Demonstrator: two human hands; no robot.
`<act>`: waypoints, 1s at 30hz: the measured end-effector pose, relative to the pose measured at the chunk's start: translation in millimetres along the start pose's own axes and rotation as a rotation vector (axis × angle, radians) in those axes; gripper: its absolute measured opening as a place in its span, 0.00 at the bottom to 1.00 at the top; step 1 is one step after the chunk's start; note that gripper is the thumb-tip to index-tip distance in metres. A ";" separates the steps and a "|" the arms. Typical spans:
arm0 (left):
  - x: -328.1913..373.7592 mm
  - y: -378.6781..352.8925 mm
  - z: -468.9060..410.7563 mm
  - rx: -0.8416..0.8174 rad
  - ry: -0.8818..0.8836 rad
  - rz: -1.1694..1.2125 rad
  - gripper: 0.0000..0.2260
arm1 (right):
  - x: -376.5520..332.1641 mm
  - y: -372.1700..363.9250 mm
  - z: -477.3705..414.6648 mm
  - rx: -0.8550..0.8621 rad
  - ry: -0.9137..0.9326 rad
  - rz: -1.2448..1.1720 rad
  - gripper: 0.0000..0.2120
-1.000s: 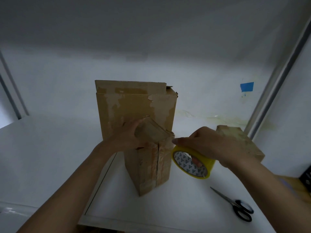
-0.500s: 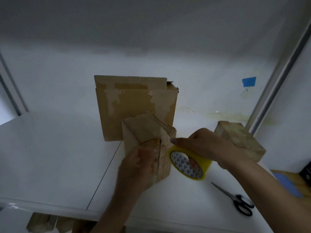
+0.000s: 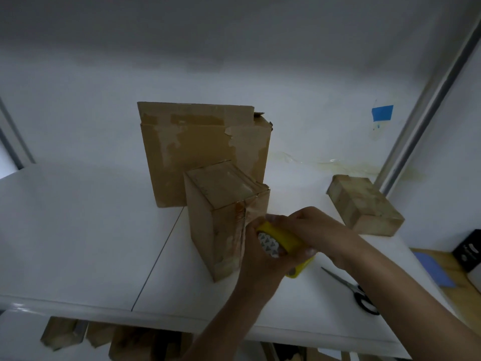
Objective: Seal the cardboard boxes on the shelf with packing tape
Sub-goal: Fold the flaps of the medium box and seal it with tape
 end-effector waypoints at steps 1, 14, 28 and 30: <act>-3.2 0.2 -0.6 0.018 0.005 0.018 0.44 | 5.1 -0.6 -0.4 -0.009 -0.007 -0.034 0.20; -10.5 12.9 11.6 0.132 0.010 0.009 0.39 | 171.9 36.2 -55.1 0.138 -0.362 0.370 0.06; -9.8 33.6 8.0 0.102 -0.004 -0.131 0.48 | 219.1 29.3 -48.5 0.076 -0.400 0.867 0.10; -9.3 37.7 7.7 0.085 -0.017 -0.135 0.48 | 216.2 29.2 -50.4 0.067 -0.402 0.810 0.14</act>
Point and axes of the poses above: each hand's wrist, its own z-axis away from the middle knuckle, its own y-axis out of the back of the hand, x = y × z, the point moved 8 cm from there along -z, towards the middle knuckle, and after that the axes turned 2 degrees about -x, right-handed, at the moved point
